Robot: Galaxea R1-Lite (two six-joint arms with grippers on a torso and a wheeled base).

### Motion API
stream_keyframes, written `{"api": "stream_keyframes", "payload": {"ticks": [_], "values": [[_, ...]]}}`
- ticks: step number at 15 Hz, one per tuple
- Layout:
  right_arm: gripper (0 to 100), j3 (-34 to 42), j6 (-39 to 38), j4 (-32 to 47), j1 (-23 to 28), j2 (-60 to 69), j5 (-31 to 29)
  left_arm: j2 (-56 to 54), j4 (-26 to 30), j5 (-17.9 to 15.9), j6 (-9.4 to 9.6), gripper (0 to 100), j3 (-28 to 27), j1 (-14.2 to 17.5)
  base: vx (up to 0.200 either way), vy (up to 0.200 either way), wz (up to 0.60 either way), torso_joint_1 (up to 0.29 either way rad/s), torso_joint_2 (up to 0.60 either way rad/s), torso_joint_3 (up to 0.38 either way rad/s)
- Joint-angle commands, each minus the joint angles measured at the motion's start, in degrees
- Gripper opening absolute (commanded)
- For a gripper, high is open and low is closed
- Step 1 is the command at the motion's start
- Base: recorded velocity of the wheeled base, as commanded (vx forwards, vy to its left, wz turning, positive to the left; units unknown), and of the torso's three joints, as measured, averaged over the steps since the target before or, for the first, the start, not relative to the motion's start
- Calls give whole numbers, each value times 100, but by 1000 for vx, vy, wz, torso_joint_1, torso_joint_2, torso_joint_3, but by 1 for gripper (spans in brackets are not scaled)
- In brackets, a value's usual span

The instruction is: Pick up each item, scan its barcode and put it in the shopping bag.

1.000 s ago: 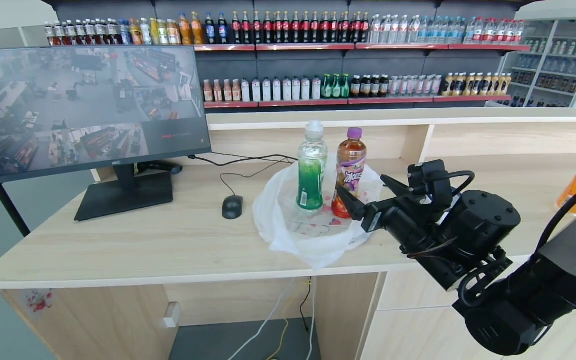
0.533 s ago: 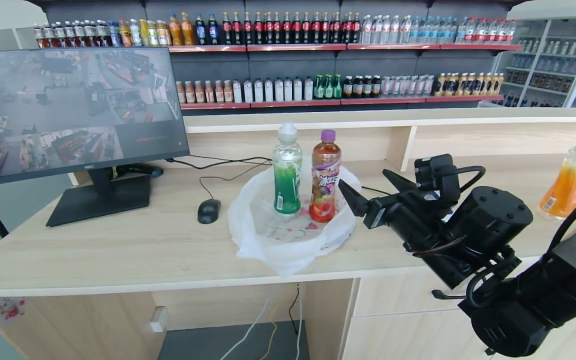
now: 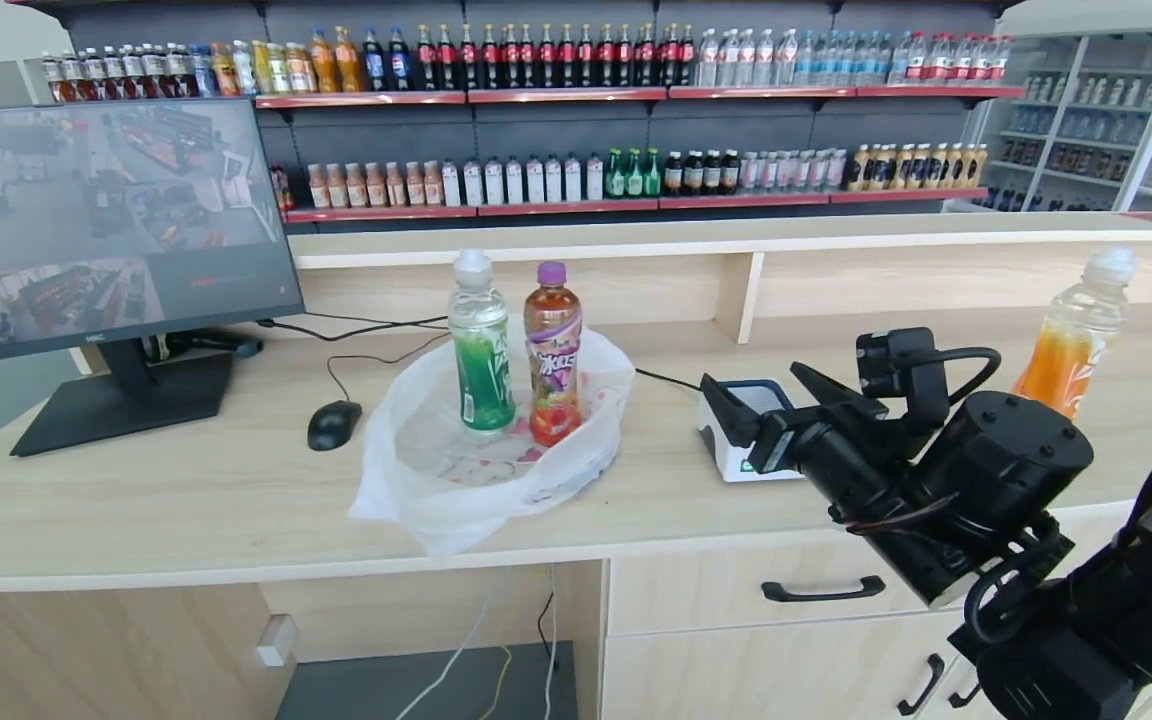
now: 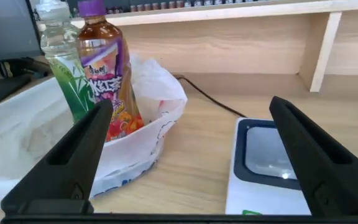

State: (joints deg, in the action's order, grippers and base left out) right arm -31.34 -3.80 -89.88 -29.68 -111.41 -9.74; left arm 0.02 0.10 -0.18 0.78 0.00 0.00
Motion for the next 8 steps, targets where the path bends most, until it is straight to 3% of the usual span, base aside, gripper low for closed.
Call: {"api": "stream_keyframes", "payload": {"ticks": [1, 8], "values": [[100, 5, -129, -12, -11, 128, -10, -2, -1, 1, 1, 100, 0, 0, 0, -200, 0, -2, 2, 2], [100, 181, -165, -12, -20, 313, -10, -2, -1, 1, -25, 100, 0, 0, 0, -200, 0, 1, 2, 1]]}}
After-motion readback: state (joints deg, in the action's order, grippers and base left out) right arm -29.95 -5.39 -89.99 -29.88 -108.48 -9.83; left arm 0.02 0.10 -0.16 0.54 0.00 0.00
